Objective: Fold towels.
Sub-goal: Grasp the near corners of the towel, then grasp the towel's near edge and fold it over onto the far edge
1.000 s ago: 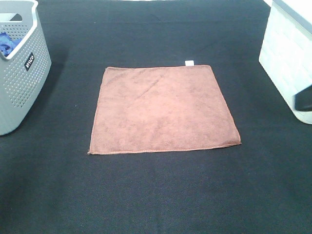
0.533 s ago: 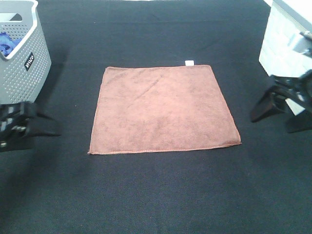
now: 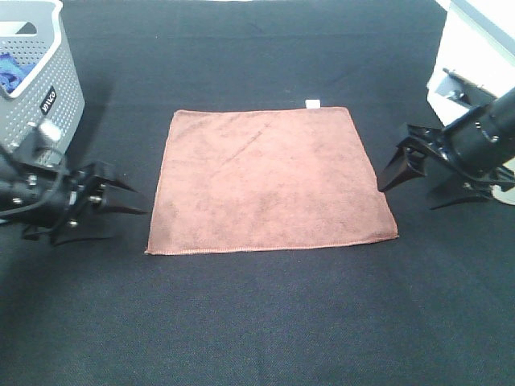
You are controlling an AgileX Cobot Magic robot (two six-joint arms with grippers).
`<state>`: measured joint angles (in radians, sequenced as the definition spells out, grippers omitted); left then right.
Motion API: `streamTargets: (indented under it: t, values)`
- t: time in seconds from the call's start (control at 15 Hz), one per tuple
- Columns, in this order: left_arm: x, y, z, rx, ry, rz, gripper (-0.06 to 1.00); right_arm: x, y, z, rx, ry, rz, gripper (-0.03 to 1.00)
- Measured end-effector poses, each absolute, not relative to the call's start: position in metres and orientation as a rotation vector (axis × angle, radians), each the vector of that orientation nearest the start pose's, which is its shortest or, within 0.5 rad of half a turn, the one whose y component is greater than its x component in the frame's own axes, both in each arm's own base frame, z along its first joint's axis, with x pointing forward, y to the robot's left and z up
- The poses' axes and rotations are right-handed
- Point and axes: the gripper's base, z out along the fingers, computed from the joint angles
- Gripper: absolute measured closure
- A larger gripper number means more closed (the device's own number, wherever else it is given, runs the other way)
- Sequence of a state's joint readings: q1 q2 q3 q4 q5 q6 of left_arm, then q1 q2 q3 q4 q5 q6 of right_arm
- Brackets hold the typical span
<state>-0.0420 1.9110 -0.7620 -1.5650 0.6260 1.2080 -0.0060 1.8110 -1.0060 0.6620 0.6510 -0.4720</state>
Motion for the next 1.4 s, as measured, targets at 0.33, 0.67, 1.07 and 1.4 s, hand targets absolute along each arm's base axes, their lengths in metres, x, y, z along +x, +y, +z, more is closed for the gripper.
streamTargets:
  t: [0.33, 0.67, 1.07, 1.4]
  values:
    - [0.322, -0.092, 0.087, -0.103, 2.657, -0.876, 0.22, 0.359, 0.032, 0.128, 0.037, 2.843, 0.559, 0.21]
    - [0.331, -0.097, 0.081, -0.158, 2.644, -0.874, 0.22, 0.369, 0.038, 0.107, 0.027, 2.863, 0.61, 0.21]
    - [0.342, -0.134, 0.074, -0.093, 2.643, -0.936, 0.37, 0.381, 0.068, 0.095, 0.004, 2.844, 0.719, 0.38]
    - [0.339, -0.132, 0.068, -0.139, 2.696, -0.909, 0.94, 0.381, 0.067, 0.086, 0.088, 2.883, 0.709, 0.97]
